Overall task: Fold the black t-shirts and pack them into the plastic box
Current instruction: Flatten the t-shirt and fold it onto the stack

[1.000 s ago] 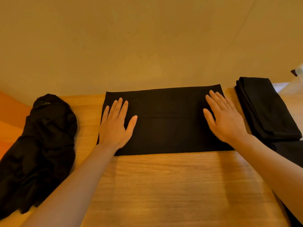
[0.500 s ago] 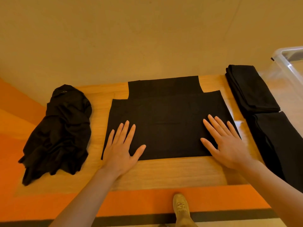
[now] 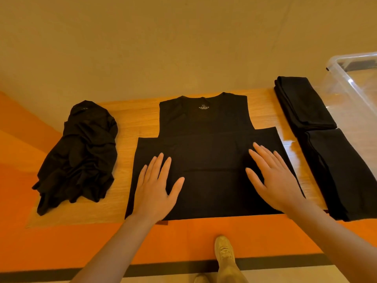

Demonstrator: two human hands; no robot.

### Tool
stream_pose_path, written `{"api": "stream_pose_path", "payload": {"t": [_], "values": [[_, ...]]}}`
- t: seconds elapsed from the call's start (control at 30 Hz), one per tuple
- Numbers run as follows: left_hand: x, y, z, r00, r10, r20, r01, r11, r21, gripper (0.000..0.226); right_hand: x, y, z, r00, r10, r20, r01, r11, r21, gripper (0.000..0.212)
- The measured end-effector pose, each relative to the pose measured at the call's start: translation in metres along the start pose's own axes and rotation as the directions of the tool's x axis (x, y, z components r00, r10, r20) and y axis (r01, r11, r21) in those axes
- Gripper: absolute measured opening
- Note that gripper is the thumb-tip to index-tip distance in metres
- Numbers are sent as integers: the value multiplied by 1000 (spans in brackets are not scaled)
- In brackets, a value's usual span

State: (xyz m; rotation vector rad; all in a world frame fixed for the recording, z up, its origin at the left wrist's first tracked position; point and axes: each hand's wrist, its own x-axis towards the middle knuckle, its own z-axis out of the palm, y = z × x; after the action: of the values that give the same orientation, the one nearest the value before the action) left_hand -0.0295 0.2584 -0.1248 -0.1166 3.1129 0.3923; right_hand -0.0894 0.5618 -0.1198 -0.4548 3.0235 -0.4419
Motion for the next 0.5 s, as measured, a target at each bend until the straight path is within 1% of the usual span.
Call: {"api": "stream_pose_path", "payload": {"t": [0.03,0.1,0.2,0.3,0.43,0.5], "values": [[12,3,2,1000,12,9,-12,1000,15,80,12,-1,3,1000,-7,20,8,999,-41,71],[34,4,9,999,11,53,-14,998,67,81,32,2,11,997,36,73,-27,993,-117,73],[50,1,16,996,-18,93,4,989,146,82,42,13,14,991,102,89,-86,981,-173,76],[42,-2,18,995,-14,97,0,988,153,80,33,25,10,989,112,92,-94,979,-184,77],[22,0,15,995,-15,103,-1,988,152,81,18,31,3,984,116,133,-91,979,-180,78],[25,4,12,996,-22,83,14,995,96,81,21,30,0,988,110,108,-94,985,-143,77]]}}
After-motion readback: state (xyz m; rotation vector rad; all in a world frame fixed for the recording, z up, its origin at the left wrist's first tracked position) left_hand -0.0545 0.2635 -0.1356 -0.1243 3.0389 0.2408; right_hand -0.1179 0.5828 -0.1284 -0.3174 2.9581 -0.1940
